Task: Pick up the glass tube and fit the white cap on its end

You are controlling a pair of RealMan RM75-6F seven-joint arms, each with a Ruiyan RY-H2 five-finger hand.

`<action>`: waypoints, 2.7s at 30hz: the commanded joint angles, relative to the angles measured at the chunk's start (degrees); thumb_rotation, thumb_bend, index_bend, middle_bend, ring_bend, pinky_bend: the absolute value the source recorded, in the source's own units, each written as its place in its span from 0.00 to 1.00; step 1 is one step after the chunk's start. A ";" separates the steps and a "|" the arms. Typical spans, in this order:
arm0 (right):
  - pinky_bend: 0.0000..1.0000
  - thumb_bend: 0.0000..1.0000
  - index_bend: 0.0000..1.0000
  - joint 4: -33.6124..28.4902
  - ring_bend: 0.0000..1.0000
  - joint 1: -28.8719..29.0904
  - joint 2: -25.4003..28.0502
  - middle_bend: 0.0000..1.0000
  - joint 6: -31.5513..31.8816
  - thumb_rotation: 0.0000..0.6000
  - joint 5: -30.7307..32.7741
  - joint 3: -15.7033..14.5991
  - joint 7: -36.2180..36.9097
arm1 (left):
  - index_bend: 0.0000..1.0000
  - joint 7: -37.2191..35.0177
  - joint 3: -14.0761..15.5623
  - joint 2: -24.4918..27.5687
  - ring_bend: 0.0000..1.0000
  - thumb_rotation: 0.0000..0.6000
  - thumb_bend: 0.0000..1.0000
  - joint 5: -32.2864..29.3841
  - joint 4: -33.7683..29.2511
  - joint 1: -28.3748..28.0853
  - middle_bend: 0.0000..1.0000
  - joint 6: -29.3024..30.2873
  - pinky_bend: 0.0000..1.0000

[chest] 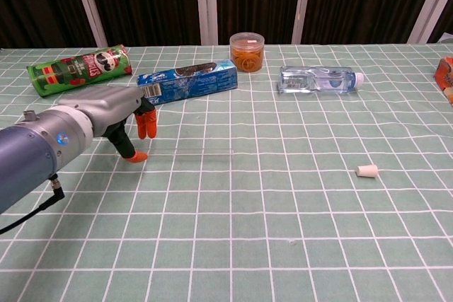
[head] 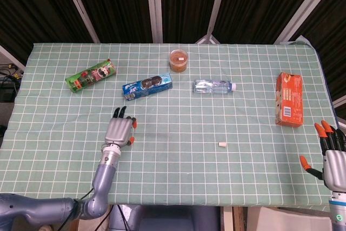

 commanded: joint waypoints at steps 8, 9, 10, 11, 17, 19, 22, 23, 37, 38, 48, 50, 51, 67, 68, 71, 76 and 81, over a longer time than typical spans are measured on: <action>0.00 0.32 0.00 0.00 0.00 0.01 0.11 0.00 -0.16 1.00 0.06 0.01 0.73 | 0.45 1.08 -0.72 -2.74 0.04 1.00 0.39 -2.69 2.56 -2.42 0.39 -0.10 0.00; 0.00 0.32 0.00 -0.01 0.00 0.01 0.10 0.00 -0.16 1.00 0.03 0.01 0.80 | 0.45 1.11 -0.75 -2.90 0.04 1.00 0.39 -2.85 2.69 -2.59 0.39 -0.15 0.00; 0.00 0.32 0.00 0.00 0.00 0.02 0.11 0.00 -0.15 1.00 -0.02 0.01 0.87 | 0.45 1.16 -0.83 -3.16 0.04 1.00 0.39 -3.12 2.83 -2.84 0.39 -0.21 0.00; 0.00 0.32 0.00 0.02 0.00 0.02 0.11 0.00 -0.12 1.00 -0.06 0.00 0.89 | 0.45 1.23 -0.88 -3.32 0.04 1.00 0.39 -3.27 2.93 -3.02 0.39 -0.22 0.00; 0.00 0.32 0.00 -0.01 0.00 -0.01 0.15 0.00 -0.14 1.00 -0.16 -0.08 1.25 | 0.46 1.98 -1.45 -4.49 0.04 1.00 0.41 -5.06 3.72 -4.20 0.39 -0.01 0.00; 0.00 0.32 0.00 -0.02 0.00 -0.02 0.17 0.00 -0.12 1.00 -0.17 -0.05 1.45 | 0.46 2.31 -2.17 -4.95 0.04 1.00 0.42 -6.91 3.62 -4.46 0.39 0.14 0.00; 0.00 0.32 0.00 -0.02 0.00 -0.04 0.24 0.00 -0.14 1.00 -0.22 -0.09 1.80 | 0.46 3.17 -2.81 -5.46 0.04 1.00 0.43 -8.73 3.89 -5.20 0.39 0.50 0.00; 0.00 0.32 0.00 -0.01 0.00 -0.04 0.25 0.00 -0.14 1.00 -0.23 -0.09 1.83 | 0.46 3.34 -2.84 -5.55 0.04 1.00 0.43 -9.07 3.98 -5.39 0.39 0.55 0.00; 0.00 0.32 0.00 0.14 0.00 -0.03 0.13 0.00 0.07 1.00 -0.39 -0.01 2.26 | 0.51 2.18 -2.46 -5.78 0.05 1.00 0.53 -9.28 4.66 -6.68 0.43 1.34 0.00; 0.00 0.32 0.00 0.15 0.00 -0.04 0.12 0.00 0.10 1.00 -0.44 -0.02 2.25 | 0.51 2.20 -2.38 -5.72 0.05 1.00 0.53 -9.37 4.68 -6.70 0.44 1.39 0.00; 0.00 0.32 0.00 0.12 0.00 -0.15 0.01 0.00 0.43 1.00 -0.66 -0.09 2.17 | 0.53 -0.60 -2.17 -5.20 0.08 1.00 0.56 -7.20 4.23 -6.49 0.49 1.74 0.00; 0.00 0.32 0.00 0.12 0.00 -0.16 0.00 0.00 0.43 1.00 -0.65 -0.09 2.13 | 0.54 -2.34 -2.30 -5.01 0.09 1.00 0.58 -5.67 4.05 -6.29 0.50 1.72 0.00; 0.00 0.32 0.00 0.15 0.00 -0.16 -0.01 0.00 0.45 1.00 -0.66 -0.10 2.10 | 0.55 -3.25 -2.38 -4.90 0.10 1.00 0.59 -4.84 3.97 -6.20 0.51 1.68 0.00; 0.00 0.32 0.00 0.20 0.00 0.15 -0.23 0.00 -0.22 1.00 -1.03 -0.56 0.08 | 0.57 -28.23 2.25 1.53 0.10 1.00 0.63 19.56 7.34 -3.10 0.54 -2.94 0.00; 0.00 0.32 0.00 0.03 0.00 0.26 -0.15 0.00 -0.51 1.00 -0.91 -0.57 -0.05 | 0.57 -29.75 2.30 2.12 0.10 1.00 0.63 20.48 7.39 -2.77 0.54 -2.97 0.00; 0.00 0.32 0.00 -0.76 0.00 0.79 0.07 0.00 -1.76 1.00 -0.45 -0.55 -0.41 | 0.57 -34.57 1.72 4.15 0.10 1.00 0.63 22.40 7.07 -1.64 0.54 -2.82 0.00; 0.00 0.32 0.00 -2.10 0.00 2.29 0.44 0.00 -5.08 1.00 0.87 -0.48 -2.10 | 0.57 -40.59 0.20 7.98 0.10 1.00 0.63 23.61 5.56 0.01 0.54 -2.96 0.00; 0.00 0.32 0.12 -3.44 0.01 5.31 -0.10 0.03 -9.98 1.00 3.20 0.41 -5.41 | 0.57 -44.58 -0.86 11.98 0.10 1.00 0.64 24.82 3.96 1.07 0.54 -3.55 0.00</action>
